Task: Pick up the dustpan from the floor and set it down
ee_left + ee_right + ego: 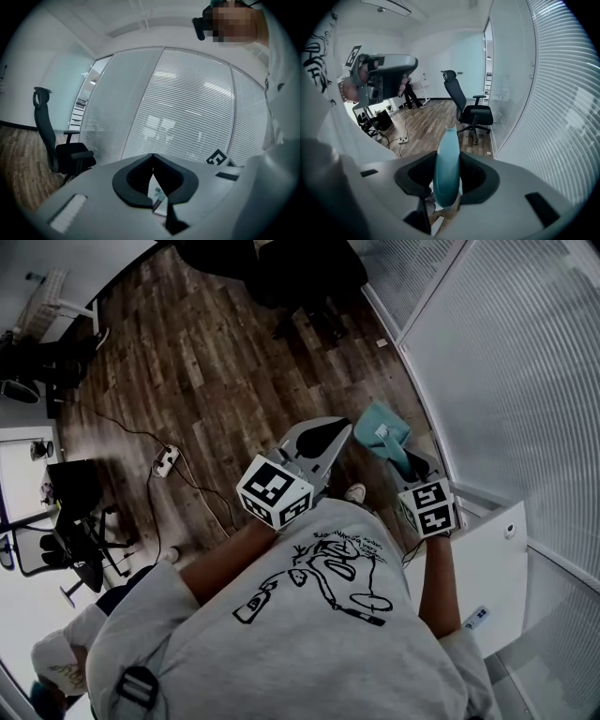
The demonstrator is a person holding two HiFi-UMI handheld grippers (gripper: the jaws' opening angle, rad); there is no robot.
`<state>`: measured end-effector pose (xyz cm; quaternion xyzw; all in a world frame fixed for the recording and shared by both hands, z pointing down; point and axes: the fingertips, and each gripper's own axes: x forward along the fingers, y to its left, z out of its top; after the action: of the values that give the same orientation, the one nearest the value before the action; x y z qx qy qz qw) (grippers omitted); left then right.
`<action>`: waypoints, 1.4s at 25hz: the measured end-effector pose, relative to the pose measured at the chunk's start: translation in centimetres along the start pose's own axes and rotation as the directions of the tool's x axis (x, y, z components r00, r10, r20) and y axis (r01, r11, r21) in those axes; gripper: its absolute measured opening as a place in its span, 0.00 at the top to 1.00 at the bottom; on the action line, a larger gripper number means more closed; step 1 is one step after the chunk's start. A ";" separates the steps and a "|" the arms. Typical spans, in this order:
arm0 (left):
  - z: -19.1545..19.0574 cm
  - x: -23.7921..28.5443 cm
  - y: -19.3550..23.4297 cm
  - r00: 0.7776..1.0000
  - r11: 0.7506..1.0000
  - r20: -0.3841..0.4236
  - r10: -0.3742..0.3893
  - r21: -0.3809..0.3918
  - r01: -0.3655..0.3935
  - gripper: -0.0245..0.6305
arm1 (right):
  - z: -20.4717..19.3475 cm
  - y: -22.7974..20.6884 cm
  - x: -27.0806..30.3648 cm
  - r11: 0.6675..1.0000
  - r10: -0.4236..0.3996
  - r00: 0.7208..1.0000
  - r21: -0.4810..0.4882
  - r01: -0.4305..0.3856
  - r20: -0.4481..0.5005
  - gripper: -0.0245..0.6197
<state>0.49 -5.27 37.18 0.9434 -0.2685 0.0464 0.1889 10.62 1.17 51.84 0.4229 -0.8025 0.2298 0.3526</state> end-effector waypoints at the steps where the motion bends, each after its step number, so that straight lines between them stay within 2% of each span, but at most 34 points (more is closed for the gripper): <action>1: 0.0 0.0 0.0 1.000 1.000 0.001 -0.001 0.001 0.001 0.96 | 0.3 0.1 -0.3 1.000 0.000 1.000 -0.005 0.000 0.005 0.76; 20: 1.0 0.9 1.0 1.000 1.000 0.015 -0.010 0.002 0.010 0.96 | 8.2 0.7 -6.0 0.998 -0.013 0.992 -0.052 0.020 0.125 0.76; 35: 1.9 1.1 1.5 0.999 1.000 0.034 -0.004 0.007 0.004 0.96 | 11.1 1.0 -8.3 0.997 -0.018 0.982 -0.069 0.032 0.190 0.76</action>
<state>0.62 -7.65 36.16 0.9452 -0.2698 0.0307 0.1812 8.96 -1.38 38.29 0.4400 -0.8347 0.1553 0.2926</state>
